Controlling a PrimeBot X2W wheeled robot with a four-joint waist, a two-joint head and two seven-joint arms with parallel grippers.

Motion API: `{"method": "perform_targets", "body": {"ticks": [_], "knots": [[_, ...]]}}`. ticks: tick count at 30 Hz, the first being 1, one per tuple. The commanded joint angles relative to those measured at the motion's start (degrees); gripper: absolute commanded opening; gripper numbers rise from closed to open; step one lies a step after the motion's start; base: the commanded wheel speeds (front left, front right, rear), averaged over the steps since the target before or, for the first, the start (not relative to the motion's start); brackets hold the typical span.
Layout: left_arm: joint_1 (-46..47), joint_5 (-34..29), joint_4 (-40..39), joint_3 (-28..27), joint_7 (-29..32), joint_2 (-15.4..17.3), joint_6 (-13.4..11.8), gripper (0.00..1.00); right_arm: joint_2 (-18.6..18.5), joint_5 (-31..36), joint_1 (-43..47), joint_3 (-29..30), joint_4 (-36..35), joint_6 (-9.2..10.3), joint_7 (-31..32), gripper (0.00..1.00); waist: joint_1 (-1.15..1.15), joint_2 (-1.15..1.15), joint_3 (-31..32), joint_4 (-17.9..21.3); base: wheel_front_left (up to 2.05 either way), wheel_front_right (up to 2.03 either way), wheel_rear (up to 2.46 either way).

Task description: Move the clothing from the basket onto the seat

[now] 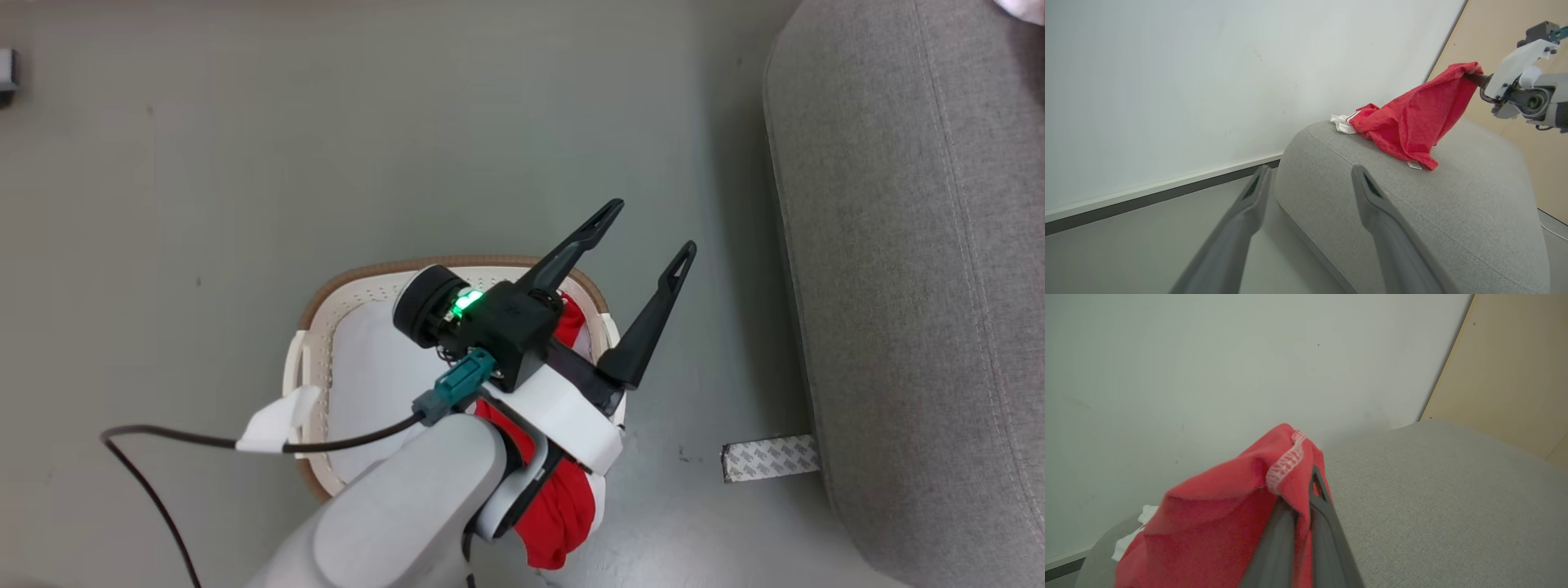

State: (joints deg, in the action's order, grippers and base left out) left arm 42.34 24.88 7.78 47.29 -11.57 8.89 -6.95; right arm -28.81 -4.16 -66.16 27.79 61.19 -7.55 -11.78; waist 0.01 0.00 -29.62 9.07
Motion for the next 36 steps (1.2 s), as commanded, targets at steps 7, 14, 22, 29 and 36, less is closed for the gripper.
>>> {"method": "perform_targets", "body": {"ticks": [7,14,22,29,36], "knots": [[-2.22,1.26,0.28,-0.89,-0.38,2.05,-0.61,1.00,2.44,5.17,6.30,5.83,6.54,0.13,-2.53,1.00,-0.01,0.00,1.16,0.97,0.00,0.00,0.00],[-5.87,3.43,1.19,-2.23,-1.35,3.38,-1.43,1.00,7.12,8.96,12.88,4.90,2.97,0.13,-3.41,1.00,-0.01,0.00,6.38,2.99,0.00,0.00,0.00],[-11.68,5.84,2.22,-4.72,-2.93,4.16,-2.54,1.00,15.01,6.92,24.77,-1.86,-12.41,0.13,-3.43,1.00,-0.01,0.00,15.25,5.60,0.00,0.00,0.00],[-17.68,7.05,3.63,-8.18,-3.55,3.53,-3.65,1.00,18.43,3.47,37.73,-11.13,-28.60,0.12,-3.43,1.00,-0.01,0.00,22.77,3.67,0.00,0.00,0.00],[-24.78,4.79,2.71,-14.54,-3.56,2.92,-4.60,1.00,20.78,1.33,48.68,-16.15,-38.01,0.13,-3.36,1.00,-0.01,0.00,27.83,-2.49,0.00,0.00,0.00]]}}
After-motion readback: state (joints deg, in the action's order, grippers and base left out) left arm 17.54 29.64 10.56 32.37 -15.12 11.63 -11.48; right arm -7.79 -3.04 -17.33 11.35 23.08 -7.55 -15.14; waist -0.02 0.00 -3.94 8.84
